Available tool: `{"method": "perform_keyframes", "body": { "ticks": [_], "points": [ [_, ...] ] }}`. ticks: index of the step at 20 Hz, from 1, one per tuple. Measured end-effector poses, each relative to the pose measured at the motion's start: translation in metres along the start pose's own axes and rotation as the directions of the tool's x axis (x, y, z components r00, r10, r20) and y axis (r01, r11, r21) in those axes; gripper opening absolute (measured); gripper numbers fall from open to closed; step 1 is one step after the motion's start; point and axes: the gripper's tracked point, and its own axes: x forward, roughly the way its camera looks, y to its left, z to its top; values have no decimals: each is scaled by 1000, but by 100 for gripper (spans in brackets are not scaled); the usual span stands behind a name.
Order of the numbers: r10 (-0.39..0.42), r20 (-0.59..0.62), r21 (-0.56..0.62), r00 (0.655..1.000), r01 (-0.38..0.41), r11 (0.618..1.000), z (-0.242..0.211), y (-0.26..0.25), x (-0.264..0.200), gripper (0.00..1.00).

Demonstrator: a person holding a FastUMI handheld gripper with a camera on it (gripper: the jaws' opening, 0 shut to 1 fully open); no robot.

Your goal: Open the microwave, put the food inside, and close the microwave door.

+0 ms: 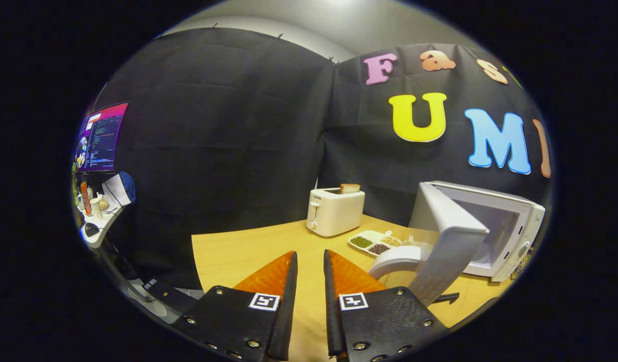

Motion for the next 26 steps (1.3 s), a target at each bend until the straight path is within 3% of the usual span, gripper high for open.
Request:
{"method": "perform_keyframes", "body": {
  "ticks": [2,5,16,22,26],
  "points": [
    [-22,-34,-9,999,22,1000,-7,-9,5,2],
    [-82,-30,-41,996,81,996,-19,-21,8,3],
    [-278,-40,28,960,279,960,-30,-123,-28,3],
    [-441,-35,80,897,442,893,-23,-200,-50,3],
    [-544,-63,130,837,547,827,-26,-253,-67,3]
  ]
}}
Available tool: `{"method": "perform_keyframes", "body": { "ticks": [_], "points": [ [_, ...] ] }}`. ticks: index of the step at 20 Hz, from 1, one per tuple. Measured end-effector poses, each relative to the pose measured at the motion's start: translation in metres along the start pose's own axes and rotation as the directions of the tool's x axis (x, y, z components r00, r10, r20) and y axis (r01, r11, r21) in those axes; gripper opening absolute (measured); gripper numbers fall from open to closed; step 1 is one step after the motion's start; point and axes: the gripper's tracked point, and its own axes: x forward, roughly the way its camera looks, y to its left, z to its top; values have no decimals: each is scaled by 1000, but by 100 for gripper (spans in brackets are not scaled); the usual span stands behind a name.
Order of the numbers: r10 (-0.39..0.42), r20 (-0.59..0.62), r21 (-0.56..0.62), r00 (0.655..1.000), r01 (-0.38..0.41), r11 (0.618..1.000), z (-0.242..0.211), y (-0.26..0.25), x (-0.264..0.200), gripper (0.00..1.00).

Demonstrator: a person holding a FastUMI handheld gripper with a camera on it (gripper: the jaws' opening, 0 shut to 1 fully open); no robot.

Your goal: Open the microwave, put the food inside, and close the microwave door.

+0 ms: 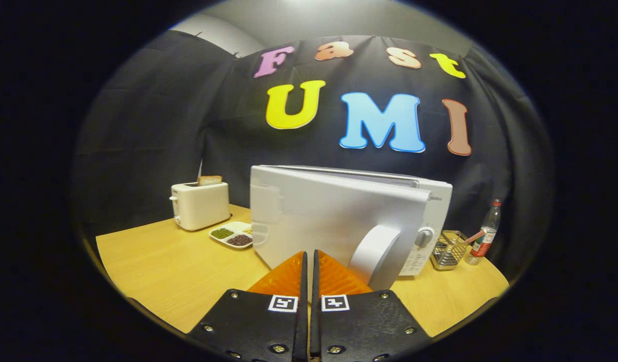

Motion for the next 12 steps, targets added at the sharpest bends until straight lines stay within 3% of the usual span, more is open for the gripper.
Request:
{"method": "perform_keyframes", "body": {
  "ticks": [4,12],
  "points": [
    [-100,-5,25,995,100,995,7,-49,23,3],
    [-210,-9,29,978,210,977,13,-106,70,3]
  ]
}}
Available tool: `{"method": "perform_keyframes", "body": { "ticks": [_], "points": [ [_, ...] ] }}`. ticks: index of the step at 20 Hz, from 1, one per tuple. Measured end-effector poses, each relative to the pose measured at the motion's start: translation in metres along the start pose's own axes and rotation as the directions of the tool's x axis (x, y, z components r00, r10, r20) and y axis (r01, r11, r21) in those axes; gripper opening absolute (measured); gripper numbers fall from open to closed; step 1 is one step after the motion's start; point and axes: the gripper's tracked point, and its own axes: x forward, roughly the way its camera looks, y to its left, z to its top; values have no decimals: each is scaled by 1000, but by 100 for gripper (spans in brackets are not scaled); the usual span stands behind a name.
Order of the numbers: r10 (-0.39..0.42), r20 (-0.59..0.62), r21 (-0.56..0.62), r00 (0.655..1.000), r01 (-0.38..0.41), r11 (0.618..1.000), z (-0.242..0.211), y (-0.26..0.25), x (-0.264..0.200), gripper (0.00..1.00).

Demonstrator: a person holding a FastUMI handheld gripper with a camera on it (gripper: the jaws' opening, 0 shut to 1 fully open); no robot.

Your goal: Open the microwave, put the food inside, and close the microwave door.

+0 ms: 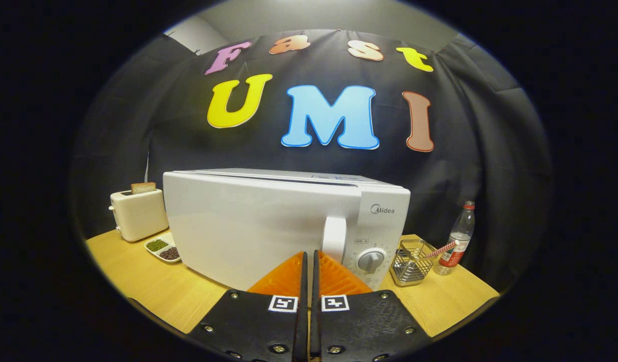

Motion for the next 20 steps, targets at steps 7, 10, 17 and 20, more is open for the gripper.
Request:
{"method": "perform_keyframes", "body": {
  "ticks": [7,10,17,20],
  "points": [
    [1,-40,23,999,0,1000,-2,14,39,3],
    [-42,-23,18,999,43,999,4,14,41,3],
    [-19,-75,34,997,21,999,1,14,39,3],
    [16,-60,98,998,-10,995,28,17,6,4]
  ]
}}
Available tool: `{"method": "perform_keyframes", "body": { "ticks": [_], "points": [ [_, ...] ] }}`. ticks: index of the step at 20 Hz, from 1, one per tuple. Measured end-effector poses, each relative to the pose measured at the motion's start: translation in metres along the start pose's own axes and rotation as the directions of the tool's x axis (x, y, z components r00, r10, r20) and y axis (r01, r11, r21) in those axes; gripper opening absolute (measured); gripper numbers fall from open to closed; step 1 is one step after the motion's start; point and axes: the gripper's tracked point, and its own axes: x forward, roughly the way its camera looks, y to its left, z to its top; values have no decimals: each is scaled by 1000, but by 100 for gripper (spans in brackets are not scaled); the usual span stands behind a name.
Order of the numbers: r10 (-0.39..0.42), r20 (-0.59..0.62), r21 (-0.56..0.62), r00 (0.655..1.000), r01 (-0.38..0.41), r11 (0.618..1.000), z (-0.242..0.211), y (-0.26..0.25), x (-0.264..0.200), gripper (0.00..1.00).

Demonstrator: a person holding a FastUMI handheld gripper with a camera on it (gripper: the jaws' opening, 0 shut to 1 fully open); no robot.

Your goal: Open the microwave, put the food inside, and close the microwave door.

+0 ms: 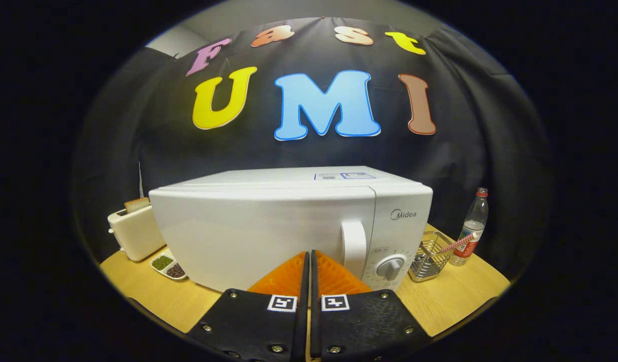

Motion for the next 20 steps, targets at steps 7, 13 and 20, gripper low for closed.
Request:
{"method": "perform_keyframes", "body": {
  "ticks": [7,13,20],
  "points": [
    [67,62,-18,996,-66,998,65,23,-84,3],
    [101,166,-76,981,-90,993,129,48,-142,3],
    [85,195,-69,977,-73,995,173,66,-191,3]
  ]
}}
